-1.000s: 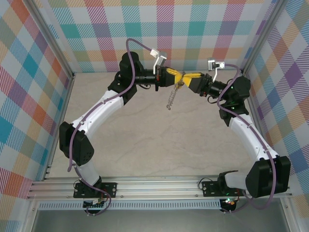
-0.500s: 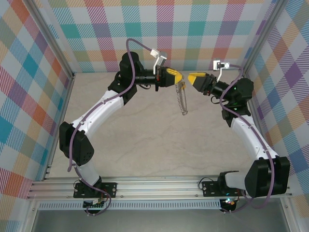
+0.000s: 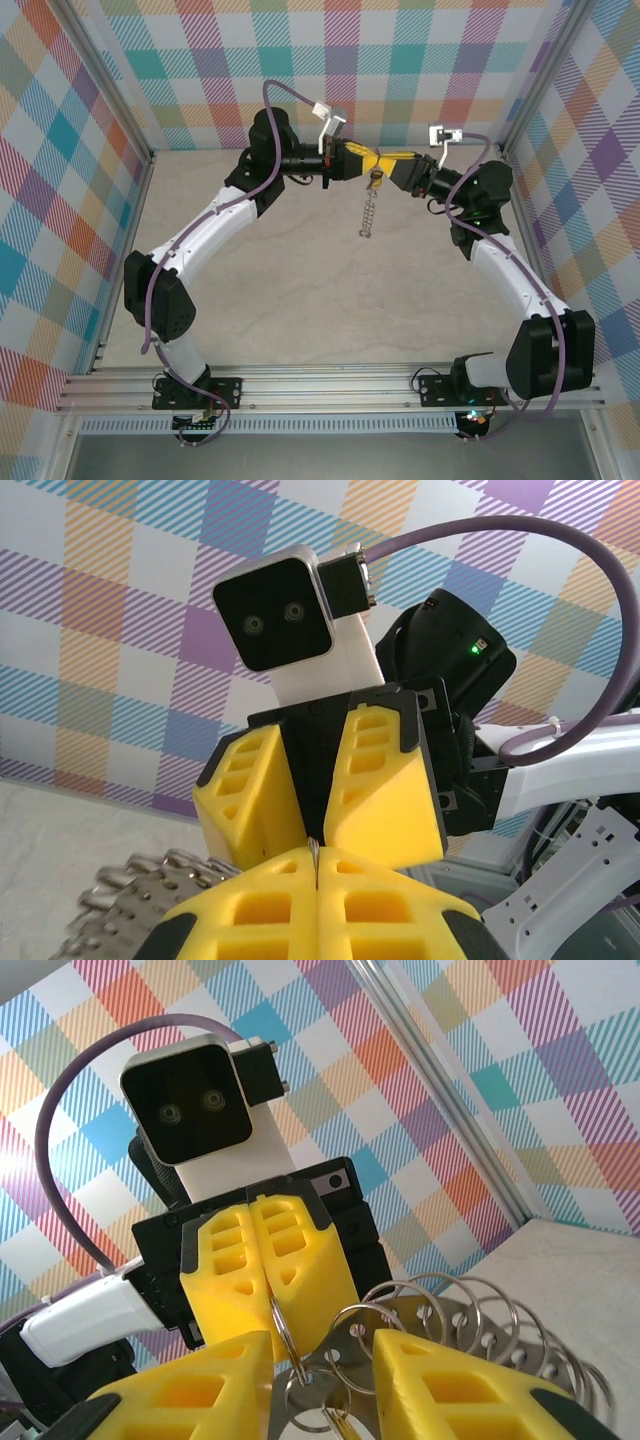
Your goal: Put the keys on the keyring
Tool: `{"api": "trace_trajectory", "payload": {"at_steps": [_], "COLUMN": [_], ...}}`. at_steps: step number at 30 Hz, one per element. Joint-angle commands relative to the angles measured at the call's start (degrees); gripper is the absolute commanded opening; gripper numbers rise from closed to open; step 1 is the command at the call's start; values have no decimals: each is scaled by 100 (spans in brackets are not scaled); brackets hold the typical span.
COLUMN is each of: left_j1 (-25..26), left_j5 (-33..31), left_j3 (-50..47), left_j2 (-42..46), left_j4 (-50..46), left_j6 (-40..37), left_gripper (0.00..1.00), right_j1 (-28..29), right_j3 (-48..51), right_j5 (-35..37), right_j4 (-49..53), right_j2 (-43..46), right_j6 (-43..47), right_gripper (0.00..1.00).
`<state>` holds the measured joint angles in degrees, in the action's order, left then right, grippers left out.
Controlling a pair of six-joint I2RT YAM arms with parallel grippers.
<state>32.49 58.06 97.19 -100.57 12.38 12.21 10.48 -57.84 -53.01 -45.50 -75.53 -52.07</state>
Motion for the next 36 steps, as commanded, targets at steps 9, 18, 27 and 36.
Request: {"api": "trace_trajectory", "payload": {"at_steps": [9, 18, 27, 36], "left_j1": [-4, 12, -219, -458], "left_j5": [202, 337, 59, 21], "left_j3": [63, 176, 137, 62], "left_j2": [-15, -89, 193, 570], "left_j4": [309, 216, -330, -1114], "left_j6": [19, 21, -385, -1069], "left_gripper": [0, 0, 37, 57], "right_j1": [86, 86, 77, 77], "right_j3": [-223, -535, -1408, -1970], "right_j5": [-38, -57, -279, -488], "right_j4": [-256, 204, 3250, 4759], "right_j2": [-32, -17, 195, 87], "right_j6": [22, 261, 2288, 3335], "right_gripper": [13, 0, 0, 0]}}
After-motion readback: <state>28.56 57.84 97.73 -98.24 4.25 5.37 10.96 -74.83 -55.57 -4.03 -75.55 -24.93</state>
